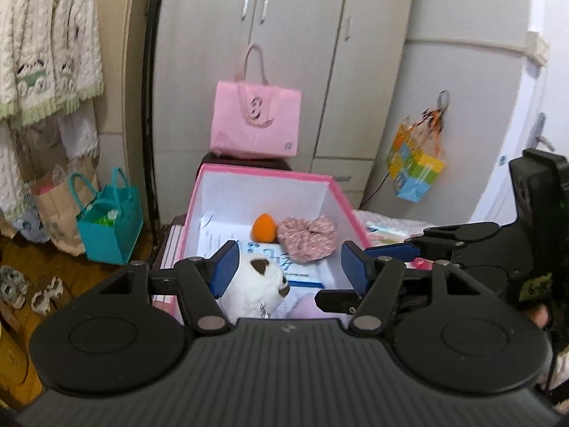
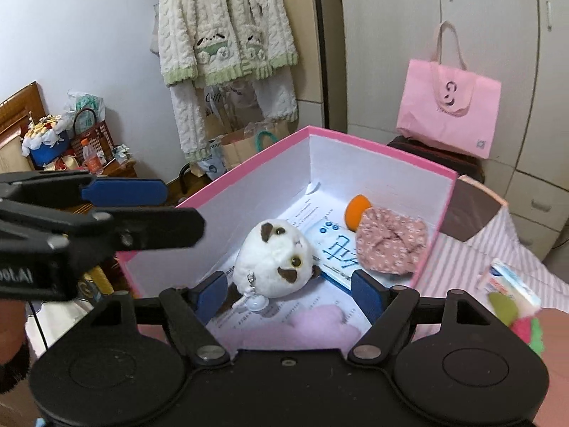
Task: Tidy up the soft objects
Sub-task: 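Move both grippers back to the mesh puff and strawberry sponge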
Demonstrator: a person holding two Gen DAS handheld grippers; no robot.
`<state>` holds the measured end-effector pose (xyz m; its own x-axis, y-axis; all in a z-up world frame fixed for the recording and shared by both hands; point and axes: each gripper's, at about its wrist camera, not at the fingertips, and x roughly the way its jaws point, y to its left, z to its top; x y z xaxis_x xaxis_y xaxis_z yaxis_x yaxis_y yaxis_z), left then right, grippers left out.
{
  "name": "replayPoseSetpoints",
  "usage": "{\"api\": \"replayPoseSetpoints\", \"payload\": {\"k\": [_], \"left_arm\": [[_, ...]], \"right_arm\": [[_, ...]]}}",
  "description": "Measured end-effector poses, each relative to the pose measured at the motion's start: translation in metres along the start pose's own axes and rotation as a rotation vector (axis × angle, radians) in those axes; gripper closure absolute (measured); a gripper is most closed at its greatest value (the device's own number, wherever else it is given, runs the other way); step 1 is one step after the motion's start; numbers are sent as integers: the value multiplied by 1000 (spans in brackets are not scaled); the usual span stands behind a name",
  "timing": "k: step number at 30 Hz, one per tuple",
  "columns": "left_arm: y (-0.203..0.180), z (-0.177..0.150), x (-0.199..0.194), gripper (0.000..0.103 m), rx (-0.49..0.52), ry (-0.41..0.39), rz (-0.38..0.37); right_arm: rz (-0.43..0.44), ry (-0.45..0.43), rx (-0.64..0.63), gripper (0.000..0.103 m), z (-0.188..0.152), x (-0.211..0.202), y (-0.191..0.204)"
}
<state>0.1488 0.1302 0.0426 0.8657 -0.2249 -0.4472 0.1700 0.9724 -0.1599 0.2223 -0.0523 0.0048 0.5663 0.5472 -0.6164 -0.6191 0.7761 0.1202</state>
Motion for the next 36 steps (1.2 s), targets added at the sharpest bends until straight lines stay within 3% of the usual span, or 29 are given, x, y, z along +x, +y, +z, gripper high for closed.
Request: {"api": "replayPoseSetpoints", "payload": {"k": [11, 20, 32, 36], "left_arm": [[-48, -7, -48, 40, 66, -50, -49], [-81, -18, -59, 38, 106, -52, -80], [-129, -32, -9, 38, 147, 4, -150], [-150, -39, 10, 38, 189, -25, -106]], "right_arm": [[-38, -90, -49, 20, -28, -69, 1], [-78, -151, 11, 20, -66, -116, -32], [-166, -295, 93, 19, -103, -140, -97], [-167, -305, 126, 19, -105, -136, -119]]}}
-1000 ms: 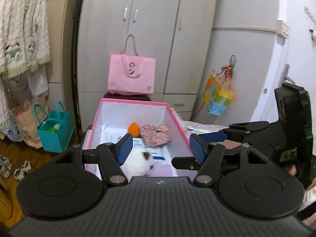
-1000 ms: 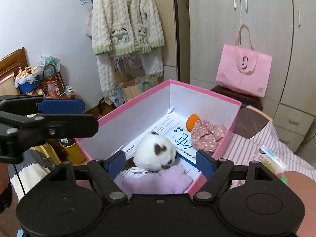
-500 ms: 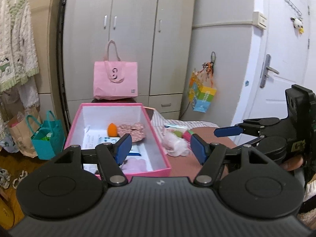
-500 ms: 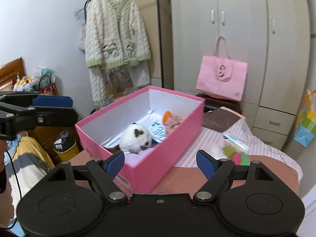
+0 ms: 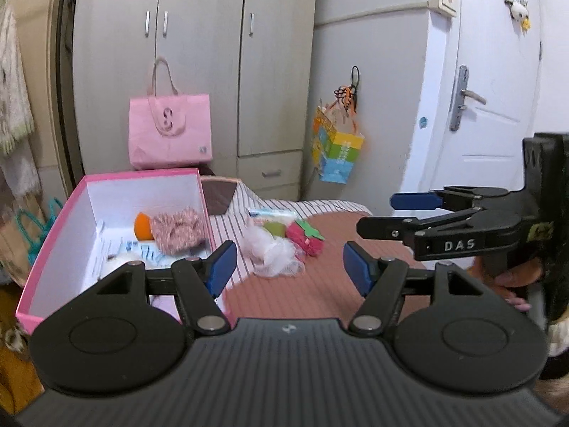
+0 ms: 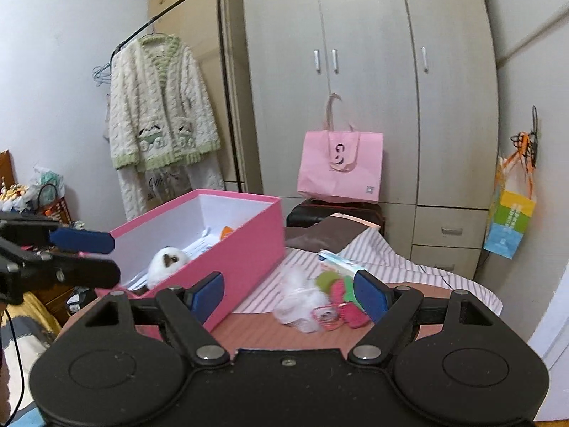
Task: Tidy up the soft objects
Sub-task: 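Move both grippers back to the mesh puff and strawberry sponge, then grasp the white mesh puff with the left gripper while the right grasps the strawberry sponge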
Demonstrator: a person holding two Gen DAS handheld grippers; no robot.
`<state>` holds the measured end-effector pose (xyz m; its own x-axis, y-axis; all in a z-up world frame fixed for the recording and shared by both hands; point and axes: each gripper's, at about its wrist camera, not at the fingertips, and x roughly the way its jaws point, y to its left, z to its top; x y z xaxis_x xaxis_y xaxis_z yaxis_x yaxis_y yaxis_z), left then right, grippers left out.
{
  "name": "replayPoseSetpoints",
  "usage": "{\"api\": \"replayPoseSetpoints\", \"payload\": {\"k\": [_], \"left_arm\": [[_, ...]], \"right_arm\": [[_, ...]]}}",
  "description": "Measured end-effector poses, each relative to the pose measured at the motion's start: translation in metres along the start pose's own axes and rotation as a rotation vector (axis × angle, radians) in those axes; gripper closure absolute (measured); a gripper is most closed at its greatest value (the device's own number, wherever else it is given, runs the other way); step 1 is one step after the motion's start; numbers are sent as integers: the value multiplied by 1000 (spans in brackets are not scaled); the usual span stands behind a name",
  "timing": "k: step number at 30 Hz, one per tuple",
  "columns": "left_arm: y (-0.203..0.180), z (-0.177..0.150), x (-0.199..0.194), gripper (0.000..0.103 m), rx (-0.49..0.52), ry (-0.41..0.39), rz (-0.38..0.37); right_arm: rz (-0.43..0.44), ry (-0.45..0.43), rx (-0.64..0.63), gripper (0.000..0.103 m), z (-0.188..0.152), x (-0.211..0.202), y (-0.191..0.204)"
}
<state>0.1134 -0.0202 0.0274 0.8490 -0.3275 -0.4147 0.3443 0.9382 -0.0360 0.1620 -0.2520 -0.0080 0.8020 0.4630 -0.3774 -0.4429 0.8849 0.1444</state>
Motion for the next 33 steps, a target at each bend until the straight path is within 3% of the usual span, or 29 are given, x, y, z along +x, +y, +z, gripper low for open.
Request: {"api": "replayPoseSetpoints", "payload": {"k": [4, 10, 15, 22, 27, 33], "left_arm": [[-24, -3, 19, 38, 91, -53, 70], [-35, 1, 57, 37, 37, -21, 21], [-35, -1, 101, 39, -33, -3, 57], [-21, 1, 172, 42, -202, 103, 160], [-2, -4, 208, 42, -327, 154, 253], [3, -13, 222, 43, -340, 184, 279]], "right_arm": [[-35, 26, 27, 19, -2, 11, -20], [-55, 46, 42, 22, -1, 21, -47], [-149, 19, -18, 27, -2, 33, -61], [-59, 75, 33, 42, -8, 77, -90], [9, 143, -22, 44, -14, 112, -92], [80, 191, -61, 44, -18, 138, -92]]}}
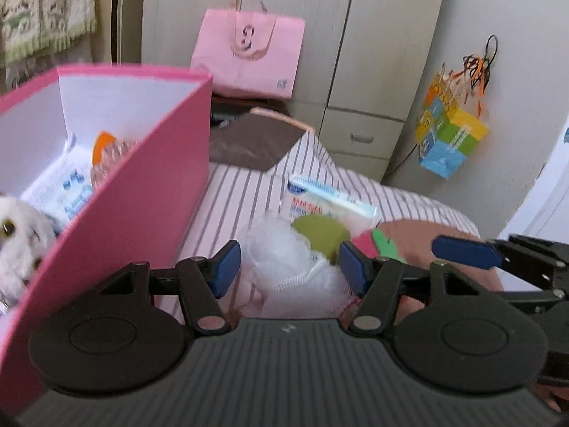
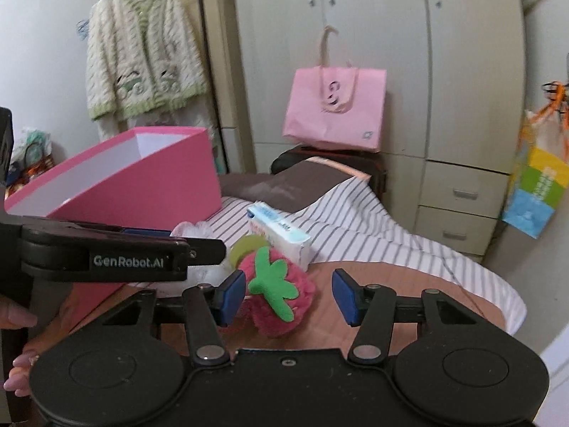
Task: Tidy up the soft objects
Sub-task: 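Grasp the white mesh puff with the left gripper while the right grasps the strawberry sponge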
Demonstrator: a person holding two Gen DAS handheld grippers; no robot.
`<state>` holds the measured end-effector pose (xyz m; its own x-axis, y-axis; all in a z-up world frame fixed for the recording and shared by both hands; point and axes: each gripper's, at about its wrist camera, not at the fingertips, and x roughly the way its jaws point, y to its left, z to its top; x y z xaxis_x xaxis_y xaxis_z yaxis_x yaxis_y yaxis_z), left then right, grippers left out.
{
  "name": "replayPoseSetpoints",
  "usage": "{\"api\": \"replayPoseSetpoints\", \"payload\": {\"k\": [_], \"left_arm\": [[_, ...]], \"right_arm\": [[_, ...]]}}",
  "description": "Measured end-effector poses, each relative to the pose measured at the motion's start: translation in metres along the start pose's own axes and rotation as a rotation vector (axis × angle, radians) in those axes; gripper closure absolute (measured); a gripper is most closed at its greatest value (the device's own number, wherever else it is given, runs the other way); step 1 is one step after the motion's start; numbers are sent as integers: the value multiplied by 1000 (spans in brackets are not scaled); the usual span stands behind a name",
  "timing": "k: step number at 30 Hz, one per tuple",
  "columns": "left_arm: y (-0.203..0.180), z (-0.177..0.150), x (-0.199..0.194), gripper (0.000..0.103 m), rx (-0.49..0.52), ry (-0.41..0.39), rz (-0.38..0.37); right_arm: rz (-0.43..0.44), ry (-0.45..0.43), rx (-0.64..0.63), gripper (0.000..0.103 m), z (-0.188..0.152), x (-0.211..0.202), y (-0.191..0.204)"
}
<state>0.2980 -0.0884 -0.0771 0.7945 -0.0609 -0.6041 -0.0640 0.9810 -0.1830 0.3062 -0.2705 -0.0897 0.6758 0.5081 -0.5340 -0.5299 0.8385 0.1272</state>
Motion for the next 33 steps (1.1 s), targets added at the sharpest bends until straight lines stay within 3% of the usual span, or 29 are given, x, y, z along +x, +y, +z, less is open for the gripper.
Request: {"api": "replayPoseSetpoints", "payload": {"k": [6, 12, 18, 26, 30, 33], "left_arm": [[14, -3, 21, 45, -82, 108, -49], [10, -9, 22, 45, -70, 90, -50], [-1, -13, 21, 45, 14, 81, -22], [-2, -16, 21, 45, 27, 60, -11], [-2, -18, 19, 62, 42, 47, -17], [-1, -19, 16, 67, 44, 42, -29]], "right_arm": [[66, 53, -7, 44, -4, 26, -8], [100, 53, 39, 51, -10, 34, -15], [20, 43, -12, 55, -18, 27, -3], [-82, 34, 7, 55, -24, 12, -6], [-103, 26, 19, 55, -27, 8, -5], [-124, 26, 41, 55, -29, 4, -3]]}}
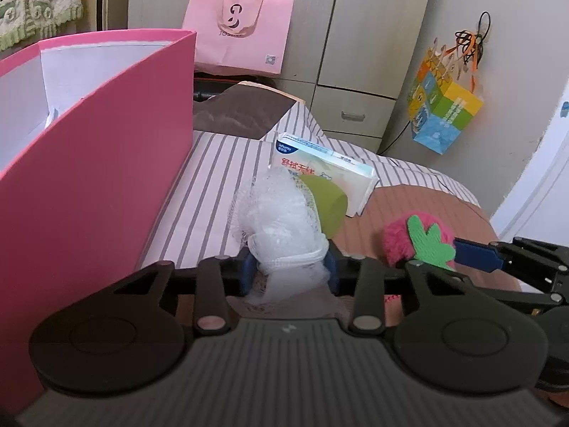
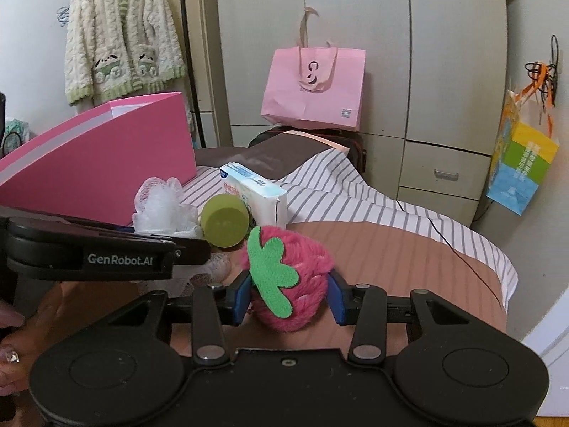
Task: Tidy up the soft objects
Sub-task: 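Grasp the white mesh puff with the left gripper while the right grasps the strawberry sponge, then lift the puff with the left gripper while the right carries the strawberry sponge toward the box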
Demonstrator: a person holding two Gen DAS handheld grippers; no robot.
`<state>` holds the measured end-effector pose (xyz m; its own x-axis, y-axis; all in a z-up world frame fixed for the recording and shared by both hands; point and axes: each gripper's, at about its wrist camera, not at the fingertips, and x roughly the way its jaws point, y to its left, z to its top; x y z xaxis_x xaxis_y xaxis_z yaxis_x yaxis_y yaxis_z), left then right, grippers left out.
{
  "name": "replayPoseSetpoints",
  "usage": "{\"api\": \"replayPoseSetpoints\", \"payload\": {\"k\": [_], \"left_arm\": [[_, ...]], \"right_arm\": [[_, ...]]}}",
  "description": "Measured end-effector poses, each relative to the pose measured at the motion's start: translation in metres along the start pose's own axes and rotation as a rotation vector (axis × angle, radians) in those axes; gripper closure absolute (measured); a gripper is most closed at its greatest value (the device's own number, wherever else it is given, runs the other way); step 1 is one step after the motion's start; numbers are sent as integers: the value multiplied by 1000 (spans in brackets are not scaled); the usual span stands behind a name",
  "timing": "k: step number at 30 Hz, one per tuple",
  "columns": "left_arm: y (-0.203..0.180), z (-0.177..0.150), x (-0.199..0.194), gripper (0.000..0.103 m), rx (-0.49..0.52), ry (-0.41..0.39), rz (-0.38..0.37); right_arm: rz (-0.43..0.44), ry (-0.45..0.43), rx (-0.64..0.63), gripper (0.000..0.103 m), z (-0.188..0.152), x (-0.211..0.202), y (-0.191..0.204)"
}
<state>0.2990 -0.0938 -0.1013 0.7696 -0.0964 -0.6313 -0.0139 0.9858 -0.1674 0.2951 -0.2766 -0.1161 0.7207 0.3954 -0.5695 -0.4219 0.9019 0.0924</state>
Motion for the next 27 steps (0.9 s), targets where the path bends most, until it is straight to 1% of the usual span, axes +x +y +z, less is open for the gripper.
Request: {"api": "replayPoseSetpoints", "payload": {"k": [2, 5, 9, 13, 22, 27], "left_arm": [[-2, -2, -4, 67, 16, -5, 8], [-3, -3, -7, 67, 17, -8, 3], [-1, -5, -15, 67, 9, -13, -8], [1, -8, -26, 67, 5, -15, -27], [7, -21, -49, 67, 1, -8, -71], [10, -29, -59, 67, 6, 3, -105]], "right_arm": [[-6, -2, 19, 55, -2, -3, 1], [-6, -8, 32, 55, -5, -9, 5], [-28, -6, 43, 55, -9, -16, 14], [-41, 8, 87, 55, -13, -21, 18], [-67, 0, 176, 54, -28, -42, 22], [-69, -7, 180, 54, -37, -54, 28]]}}
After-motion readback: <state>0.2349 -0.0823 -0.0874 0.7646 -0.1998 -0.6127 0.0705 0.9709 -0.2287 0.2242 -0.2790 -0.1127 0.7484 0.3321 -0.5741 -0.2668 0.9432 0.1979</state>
